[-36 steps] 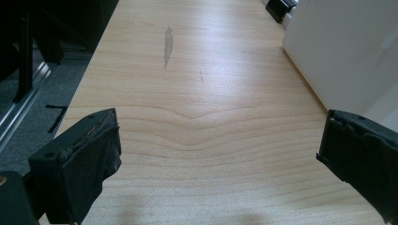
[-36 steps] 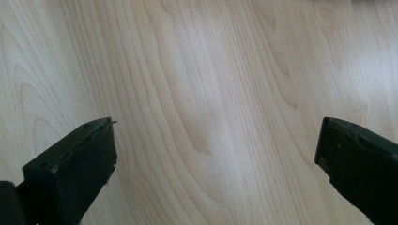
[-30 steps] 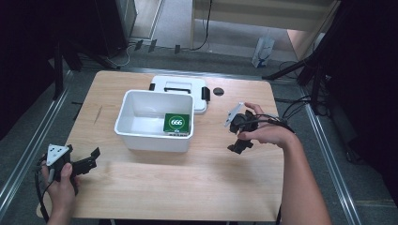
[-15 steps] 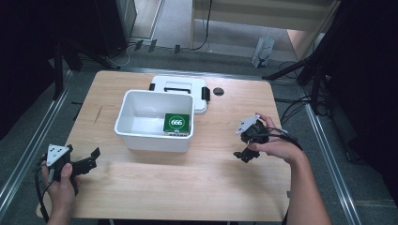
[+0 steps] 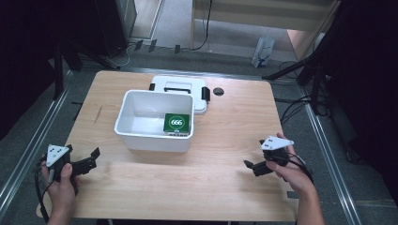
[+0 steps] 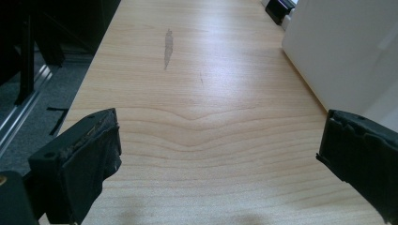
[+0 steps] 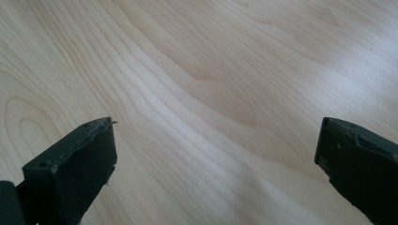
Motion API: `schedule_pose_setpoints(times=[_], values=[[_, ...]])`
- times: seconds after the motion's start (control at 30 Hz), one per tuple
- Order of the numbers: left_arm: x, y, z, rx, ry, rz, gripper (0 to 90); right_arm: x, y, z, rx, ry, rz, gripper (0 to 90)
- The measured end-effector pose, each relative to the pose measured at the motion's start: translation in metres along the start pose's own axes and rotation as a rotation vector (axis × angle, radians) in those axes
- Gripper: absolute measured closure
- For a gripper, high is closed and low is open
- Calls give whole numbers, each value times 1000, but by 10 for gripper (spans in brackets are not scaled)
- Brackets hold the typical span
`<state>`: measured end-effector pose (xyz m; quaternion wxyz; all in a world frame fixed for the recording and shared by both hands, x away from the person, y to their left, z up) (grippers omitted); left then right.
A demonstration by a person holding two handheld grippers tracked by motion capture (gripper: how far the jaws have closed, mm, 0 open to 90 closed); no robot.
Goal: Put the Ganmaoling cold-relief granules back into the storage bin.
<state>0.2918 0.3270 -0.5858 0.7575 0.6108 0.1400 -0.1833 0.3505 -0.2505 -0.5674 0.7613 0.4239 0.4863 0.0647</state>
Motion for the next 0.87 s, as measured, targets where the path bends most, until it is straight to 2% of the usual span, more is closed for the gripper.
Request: schedule_pose_setpoints(times=[0.17, 0.23, 0.43, 0.5, 0.6, 0.67, 0.77, 0.87], values=[[0, 0, 0, -5, -1, 6, 0, -15, -25, -4, 90, -52, 87, 0], [-1, 0, 0, -7, -2, 4, 0, -24, -33, -5, 155, -74, 147, 0], [-1, 0, 0, -3, 0, 6, 0, -49, -49, -2, 294, -146, 280, 0], [-1, 0, 0, -4, -1, 5, 0, -53, -53, -3, 322, -161, 312, 0], [0, 0, 0, -2, 3, 1, 0, -52, -59, -6, 340, -162, 317, 0], [0, 0, 1, 0, 3, 0, 0, -48, -63, -8, 336, -165, 292, 0], [0, 0, 1, 3, 5, -3, 0, -49, -60, -9, 358, -159, 321, 0], [0, 0, 1, 3, 5, -4, 0, -47, -60, -9, 369, -159, 312, 0]])
Point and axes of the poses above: each handheld gripper's, and its own axes: x roughly forward along the jaws, y roughly out of its top, z roughly to its right, the point moved 8 cm from there along x, roughly forward along the jaws, and after that the axes turned 5 degrees about -x, right-handed, at the moved point
